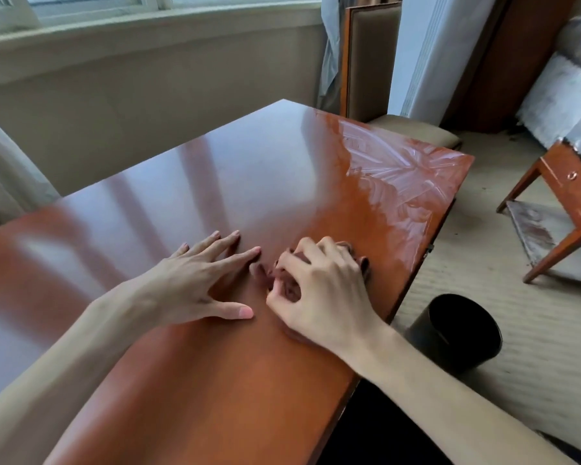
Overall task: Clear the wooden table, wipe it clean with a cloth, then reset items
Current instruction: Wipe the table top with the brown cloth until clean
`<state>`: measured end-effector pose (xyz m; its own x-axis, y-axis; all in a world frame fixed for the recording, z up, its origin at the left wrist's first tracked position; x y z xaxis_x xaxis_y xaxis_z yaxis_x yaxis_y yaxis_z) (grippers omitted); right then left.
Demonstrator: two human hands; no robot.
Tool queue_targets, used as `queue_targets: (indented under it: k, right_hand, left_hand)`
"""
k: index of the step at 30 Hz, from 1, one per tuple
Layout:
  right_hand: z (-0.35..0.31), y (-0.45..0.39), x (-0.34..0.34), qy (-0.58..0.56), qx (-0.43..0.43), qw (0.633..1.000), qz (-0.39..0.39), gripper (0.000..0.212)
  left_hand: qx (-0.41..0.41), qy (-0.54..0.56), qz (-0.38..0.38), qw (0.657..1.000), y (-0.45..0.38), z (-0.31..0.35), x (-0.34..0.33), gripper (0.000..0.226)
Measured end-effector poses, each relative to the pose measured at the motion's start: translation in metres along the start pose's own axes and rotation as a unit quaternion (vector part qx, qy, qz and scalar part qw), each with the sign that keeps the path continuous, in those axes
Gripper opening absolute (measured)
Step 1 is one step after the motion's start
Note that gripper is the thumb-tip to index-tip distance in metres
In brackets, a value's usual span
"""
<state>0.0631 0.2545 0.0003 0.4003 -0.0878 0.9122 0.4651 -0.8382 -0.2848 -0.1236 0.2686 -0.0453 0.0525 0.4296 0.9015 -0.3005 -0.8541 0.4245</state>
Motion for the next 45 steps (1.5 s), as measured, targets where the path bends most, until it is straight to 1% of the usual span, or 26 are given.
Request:
queue_targets:
  k: [2, 3, 6, 7, 9, 11, 12, 13, 16, 18, 19, 21, 22, 24, 26, 27, 29, 31, 33, 34, 36, 37, 38, 40, 42, 45]
  right_hand:
    - [-0.005, 0.015, 0.005, -0.019, 0.047, 0.998, -0.028, 0.023]
    - [0.008, 0.003, 0.007, -0.003, 0.039, 0.999, -0.023, 0.024]
    - [0.066, -0.054, 0.027, 0.055, -0.093, 0.994, 0.035, 0.027]
    - [0.068, -0.052, 0.024, 0.059, -0.104, 0.992, 0.045, 0.026]
    - [0.037, -0.019, 0.018, 0.039, -0.042, 0.997, 0.047, 0.022]
    - [0.012, 0.022, 0.013, -0.018, 0.054, 0.998, -0.009, 0.019]
    - [0.019, 0.021, 0.019, -0.029, 0.068, 0.997, -0.019, 0.019]
    - [0.036, 0.009, 0.023, -0.016, 0.054, 0.998, -0.008, 0.021]
    - [0.104, -0.049, 0.042, 0.043, -0.088, 0.994, 0.043, 0.026]
    - [0.101, -0.037, 0.036, 0.058, -0.084, 0.993, 0.059, 0.025]
    - [0.085, -0.019, 0.032, 0.049, -0.041, 0.996, 0.055, 0.023]
    - [0.064, 0.014, 0.024, -0.013, 0.027, 1.0, 0.007, 0.022]
    - [0.069, 0.012, 0.026, -0.021, 0.027, 0.999, -0.009, 0.024]
    - [0.096, -0.027, 0.035, 0.014, -0.008, 1.0, 0.026, 0.032]
    - [0.126, -0.061, 0.039, 0.028, -0.09, 0.994, 0.052, 0.037]
    - [0.128, -0.065, 0.035, 0.03, -0.106, 0.992, 0.062, 0.036]
    - [0.106, -0.046, 0.025, 0.042, -0.073, 0.995, 0.061, 0.029]
    - [0.086, -0.022, 0.017, -0.002, -0.007, 1.0, 0.023, 0.025]
    - [0.103, -0.048, 0.019, -0.009, -0.002, 1.0, 0.002, 0.027]
    - [0.12, -0.075, 0.022, 0.01, -0.038, 0.999, 0.02, 0.027]
    - [0.158, -0.129, 0.023, 0.026, -0.174, 0.983, 0.058, 0.027]
    - [0.166, -0.149, 0.016, 0.033, -0.216, 0.974, 0.061, 0.028]
    - [0.164, -0.165, 0.006, 0.046, -0.213, 0.975, 0.052, 0.029]
    - [0.144, -0.178, -0.011, 0.063, -0.124, 0.99, 0.025, 0.031]
    - [0.145, -0.184, -0.019, 0.03, -0.054, 0.998, 0.011, 0.03]
    - [0.192, -0.252, -0.015, 0.041, -0.066, 0.996, 0.031, 0.03]
  left_hand:
    - [0.001, 0.003, 0.003, 1.0, 0.0, 0.0, 0.001, 0.098]
    - [0.003, 0.004, 0.001, 1.0, 0.0, 0.0, 0.002, 0.099]
    - [0.007, 0.018, -0.005, 1.0, 0.0, -0.001, 0.003, 0.101]
    - [0.007, 0.025, -0.009, 1.0, 0.0, -0.001, 0.003, 0.103]
    - [0.003, 0.037, -0.01, 0.999, -0.001, -0.001, 0.005, 0.106]
    - [0.002, 0.06, -0.001, 0.998, -0.003, -0.003, 0.007, 0.106]
    - [0.003, 0.073, 0.014, 0.997, -0.004, -0.002, 0.009, 0.105]
    - [0.002, 0.079, 0.039, 0.996, -0.007, 0.0, 0.012, 0.102]
    - [-0.007, 0.093, 0.126, 0.988, -0.016, 0.019, 0.022, 0.084]
    - [-0.021, 0.092, 0.154, 0.984, -0.022, 0.036, 0.024, 0.077]
    - [-0.027, 0.081, 0.171, 0.981, -0.025, 0.042, 0.025, 0.076]
    - [-0.025, 0.057, 0.207, 0.976, -0.029, 0.047, 0.027, 0.07]
    - [-0.02, 0.05, 0.221, 0.974, -0.031, 0.047, 0.029, 0.065]
    - [-0.015, 0.043, 0.224, 0.974, -0.037, 0.049, 0.029, 0.061]
    - [-0.006, 0.038, 0.213, 0.976, -0.041, 0.048, 0.028, 0.063]
    - [-0.001, 0.039, 0.209, 0.977, -0.042, 0.046, 0.028, 0.065]
    - [0.002, 0.038, 0.219, 0.975, -0.043, 0.046, 0.031, 0.066]
    - [0.018, 0.046, 0.245, 0.968, -0.042, 0.043, 0.041, 0.065]
    - [0.029, 0.051, 0.248, 0.967, -0.055, 0.036, 0.054, 0.064]
    - [0.034, 0.055, 0.239, 0.969, -0.065, 0.033, 0.061, 0.063]
    - [0.056, 0.089, 0.232, 0.967, -0.087, 0.021, 0.075, 0.058]
    - [0.068, 0.11, 0.233, 0.964, -0.099, 0.015, 0.081, 0.055]
    - [0.077, 0.125, 0.236, 0.961, -0.113, 0.009, 0.087, 0.054]
    - [0.089, 0.137, 0.24, 0.957, -0.144, -0.004, 0.095, 0.053]
    - [0.104, 0.151, 0.25, 0.951, -0.178, -0.019, 0.107, 0.053]
    - [0.133, 0.167, 0.247, 0.945, -0.224, -0.046, 0.123, 0.052]
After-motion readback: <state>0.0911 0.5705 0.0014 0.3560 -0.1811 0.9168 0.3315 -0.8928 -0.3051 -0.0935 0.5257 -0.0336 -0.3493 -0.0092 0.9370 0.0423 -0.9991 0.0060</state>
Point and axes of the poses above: each hand's wrist, its own y-axis away from the middle knuckle, its own x-axis out of the back of the hand, z = x × y, the point moved 7 cm from there along -y, towards the middle knuckle, and after that the axes turned 8 degrees about -z, right-handed, at the moved point
